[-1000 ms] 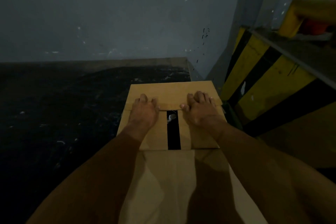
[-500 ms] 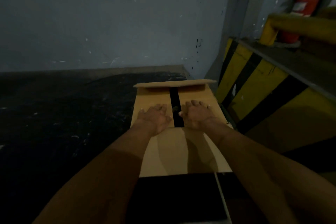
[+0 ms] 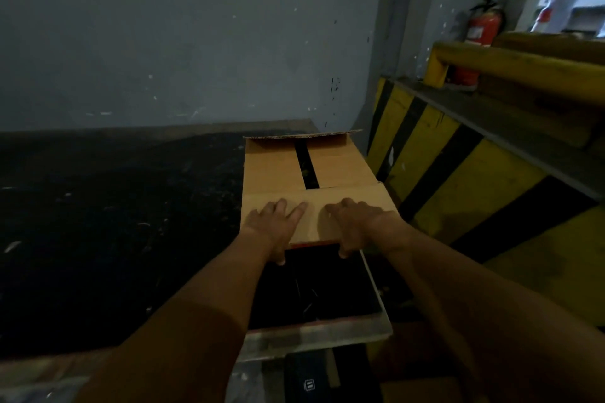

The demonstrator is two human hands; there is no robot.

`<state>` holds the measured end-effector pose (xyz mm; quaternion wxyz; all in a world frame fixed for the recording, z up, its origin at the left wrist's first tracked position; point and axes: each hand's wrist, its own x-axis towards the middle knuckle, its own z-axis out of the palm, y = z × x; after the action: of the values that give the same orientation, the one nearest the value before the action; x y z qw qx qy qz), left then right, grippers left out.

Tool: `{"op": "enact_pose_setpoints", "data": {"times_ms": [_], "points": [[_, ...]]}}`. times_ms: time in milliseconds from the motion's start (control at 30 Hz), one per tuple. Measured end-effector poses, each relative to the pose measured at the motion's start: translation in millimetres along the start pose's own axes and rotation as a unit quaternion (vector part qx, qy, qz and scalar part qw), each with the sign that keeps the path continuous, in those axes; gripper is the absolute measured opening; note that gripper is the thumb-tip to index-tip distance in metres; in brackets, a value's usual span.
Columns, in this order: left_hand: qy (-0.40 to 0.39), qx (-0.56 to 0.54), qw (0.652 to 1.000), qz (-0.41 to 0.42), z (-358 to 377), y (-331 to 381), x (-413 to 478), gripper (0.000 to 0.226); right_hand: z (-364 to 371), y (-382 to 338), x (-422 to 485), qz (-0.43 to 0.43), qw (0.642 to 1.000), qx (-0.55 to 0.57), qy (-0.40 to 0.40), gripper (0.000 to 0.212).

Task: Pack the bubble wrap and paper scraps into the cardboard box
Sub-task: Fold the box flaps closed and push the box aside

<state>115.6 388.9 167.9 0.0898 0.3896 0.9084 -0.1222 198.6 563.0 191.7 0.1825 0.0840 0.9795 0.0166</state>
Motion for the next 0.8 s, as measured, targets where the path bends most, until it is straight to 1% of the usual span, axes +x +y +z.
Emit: {"op": "enact_pose_setpoints", "data": {"times_ms": [100, 200, 233, 300, 333, 367, 433, 533, 567, 667, 800], "points": [[0.038, 0.012, 0.999, 0.035, -2.1, -4.0, -5.1, 0.087, 3.7, 0.8, -8.5, -0.016, 0.997, -0.022, 0.066, 0.075], [0.045, -0.023, 0.997, 0.051, -29.5, -12.2, -11.3, 0.069, -22.0, 1.7, -14.7, -0.014, 0.998, -0.007, 0.068, 0.058], [0.055, -0.036, 0.997, 0.05, -42.4, -15.6, -11.7, 0.06, -33.5, 2.1, -15.9, -0.012, 0.997, -0.007, 0.08, 0.052], [0.094, -0.042, 0.994, 0.033, -67.6, -23.1, -7.9, 0.04, -53.8, 4.3, -13.7, -0.004, 0.989, -0.022, 0.145, 0.038], [0.117, -0.039, 0.992, 0.019, -78.5, -27.4, -4.5, 0.034, -61.8, 5.8, -9.8, 0.004, 0.983, -0.025, 0.184, 0.031], [0.14, -0.035, 0.99, 0.006, -87.5, -32.3, -0.3, 0.033, -68.5, 7.3, -4.3, 0.015, 0.976, -0.017, 0.217, 0.028], [0.19, -0.021, 0.982, -0.006, -96.2, -42.9, 14.2, 0.042, -78.6, 10.9, 10.7, 0.03, 0.965, 0.001, 0.261, 0.028], [0.256, -0.007, 0.966, -0.042, -95.5, -55.7, 40.2, 0.069, -86.9, 18.7, 46.1, 0.041, 0.951, -0.017, 0.306, 0.047], [0.271, -0.007, 0.961, -0.057, -93.4, -58.6, 48.9, 0.074, -88.0, 21.3, 58.8, 0.04, 0.946, -0.017, 0.321, 0.053], [0.302, 0.011, 0.949, -0.085, -83.4, -66.5, 81.0, 0.072, -87.7, 29.2, 96.2, 0.035, 0.938, -0.005, 0.344, 0.063], [0.279, -0.006, 0.954, -0.113, -64.8, -76.9, 129.6, 0.07, -75.2, 41.8, 142.0, 0.02, 0.944, 0.022, 0.33, 0.069]]}}
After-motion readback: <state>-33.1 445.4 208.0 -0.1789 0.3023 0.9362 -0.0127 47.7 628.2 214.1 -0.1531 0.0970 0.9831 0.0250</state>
